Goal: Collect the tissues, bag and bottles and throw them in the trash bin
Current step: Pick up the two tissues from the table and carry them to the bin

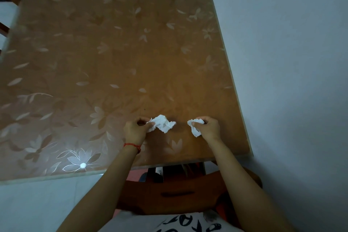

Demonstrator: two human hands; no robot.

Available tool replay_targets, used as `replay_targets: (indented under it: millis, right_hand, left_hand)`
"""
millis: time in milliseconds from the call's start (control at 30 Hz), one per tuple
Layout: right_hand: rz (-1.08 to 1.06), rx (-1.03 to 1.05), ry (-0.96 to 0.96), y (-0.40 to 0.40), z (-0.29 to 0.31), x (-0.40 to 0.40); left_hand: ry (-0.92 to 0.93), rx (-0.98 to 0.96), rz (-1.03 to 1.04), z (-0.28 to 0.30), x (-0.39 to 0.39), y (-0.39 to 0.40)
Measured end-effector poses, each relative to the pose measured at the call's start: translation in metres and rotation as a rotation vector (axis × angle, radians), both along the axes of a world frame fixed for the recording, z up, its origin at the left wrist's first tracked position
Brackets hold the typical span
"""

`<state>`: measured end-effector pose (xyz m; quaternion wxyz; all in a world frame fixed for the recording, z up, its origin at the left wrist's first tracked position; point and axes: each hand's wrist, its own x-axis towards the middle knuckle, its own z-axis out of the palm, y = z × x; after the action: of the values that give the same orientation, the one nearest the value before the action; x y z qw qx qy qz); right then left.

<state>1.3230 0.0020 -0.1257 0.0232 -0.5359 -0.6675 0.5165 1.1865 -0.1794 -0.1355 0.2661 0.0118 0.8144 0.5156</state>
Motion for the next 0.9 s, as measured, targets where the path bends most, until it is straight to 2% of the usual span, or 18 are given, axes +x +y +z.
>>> replay_targets:
  millis: [233, 500, 700, 900]
  right_hand:
    - [0.010, -0.060, 0.130, -0.014, 0.022, -0.004]
    - [0.201, -0.066, 0.235, -0.029, 0.049, -0.013]
    - [0.318, -0.104, 0.298, -0.039, 0.068, -0.021]
    - [0.485, -0.142, 0.321, -0.068, 0.085, -0.037]
  left_hand:
    - [0.015, 0.000, 0.072, 0.011, -0.001, -0.018]
    - [0.127, 0.008, 0.230, 0.034, 0.008, -0.050]
    - [0.205, 0.059, 0.442, 0.061, 0.028, -0.077]
    - [0.326, -0.010, 0.616, 0.085, 0.055, -0.118]
